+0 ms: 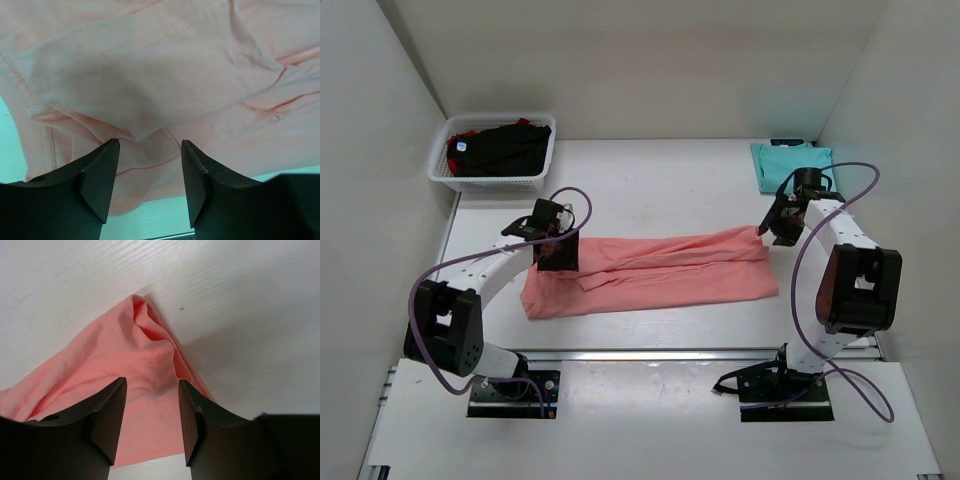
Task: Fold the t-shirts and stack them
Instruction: Fold the other side of the tshirt into a rectangle
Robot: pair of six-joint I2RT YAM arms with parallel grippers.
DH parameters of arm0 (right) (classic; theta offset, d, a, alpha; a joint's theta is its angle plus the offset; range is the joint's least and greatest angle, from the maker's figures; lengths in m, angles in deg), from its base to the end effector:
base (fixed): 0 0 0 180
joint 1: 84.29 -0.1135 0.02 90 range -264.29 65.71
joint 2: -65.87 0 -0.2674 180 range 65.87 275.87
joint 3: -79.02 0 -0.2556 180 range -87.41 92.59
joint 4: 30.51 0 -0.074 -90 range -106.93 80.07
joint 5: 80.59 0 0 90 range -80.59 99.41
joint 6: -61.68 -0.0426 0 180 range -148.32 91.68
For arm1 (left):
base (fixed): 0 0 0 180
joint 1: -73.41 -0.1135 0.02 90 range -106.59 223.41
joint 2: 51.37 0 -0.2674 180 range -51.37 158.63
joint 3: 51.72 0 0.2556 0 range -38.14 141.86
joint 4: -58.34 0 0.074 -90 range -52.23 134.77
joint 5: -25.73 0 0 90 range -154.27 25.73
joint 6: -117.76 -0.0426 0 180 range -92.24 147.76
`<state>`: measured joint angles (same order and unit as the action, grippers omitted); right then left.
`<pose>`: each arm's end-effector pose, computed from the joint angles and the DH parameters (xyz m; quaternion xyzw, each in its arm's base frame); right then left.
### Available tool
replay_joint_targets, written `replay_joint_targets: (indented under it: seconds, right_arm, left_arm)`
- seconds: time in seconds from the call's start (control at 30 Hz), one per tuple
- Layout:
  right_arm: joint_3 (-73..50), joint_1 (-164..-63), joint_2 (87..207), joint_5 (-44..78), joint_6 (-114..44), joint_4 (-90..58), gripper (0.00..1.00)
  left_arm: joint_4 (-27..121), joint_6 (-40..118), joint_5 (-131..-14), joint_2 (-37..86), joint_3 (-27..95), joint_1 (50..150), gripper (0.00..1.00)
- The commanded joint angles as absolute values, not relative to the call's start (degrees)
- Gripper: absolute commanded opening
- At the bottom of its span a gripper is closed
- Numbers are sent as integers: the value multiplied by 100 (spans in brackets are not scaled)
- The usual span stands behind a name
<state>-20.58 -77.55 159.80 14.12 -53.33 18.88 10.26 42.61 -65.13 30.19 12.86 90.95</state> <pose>0.3379 -0.0364 0.2168 0.2565 0.9370 0.0766 0.2246 0.2614 -0.0833 0.1976 0.0245 0.9761 -0.0673 0.2053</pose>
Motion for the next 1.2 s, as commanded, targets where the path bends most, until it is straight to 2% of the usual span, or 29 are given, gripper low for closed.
replay_joint_targets:
  seconds: [0.0, 0.43, 0.6, 0.73, 0.83, 1.03, 1.1, 1.17]
  right_arm:
    - [-2061, -7831, 15973, 1248, -5459, 2077, 44]
    - [-2281, -8112, 16386, 1318, -5556, 1938, 40]
    - [-2219, -8166, 16387, 1363, -5591, 1998, 0]
    - [-2193, -8191, 16264, 1441, -5583, 1972, 0]
    - [-2149, -8157, 16229, 1486, -5591, 1990, 0]
    - [-2140, -8227, 16219, 1521, -5565, 1964, 0]
    - [-2096, -8270, 16176, 1556, -5547, 1955, 0]
    - [-2096, -8262, 16167, 1556, -5565, 1972, 0]
  left_arm:
    - [1084, 4252, -6453, 2869, 1170, 9063, 64]
    - [1391, 4375, -6436, 3089, 1125, 9098, 65]
    - [1365, 4498, -6445, 3247, 1169, 9203, 74]
    - [1409, 4472, -6436, 3194, 1073, 9178, 76]
    - [1479, 4577, -6436, 3142, 1011, 9160, 82]
    - [1550, 4788, -6033, 3229, 1037, 9204, 82]
    - [1584, 4902, -5856, 3317, 1073, 9239, 77]
    - [1594, 4972, -5829, 3309, 1107, 9221, 63]
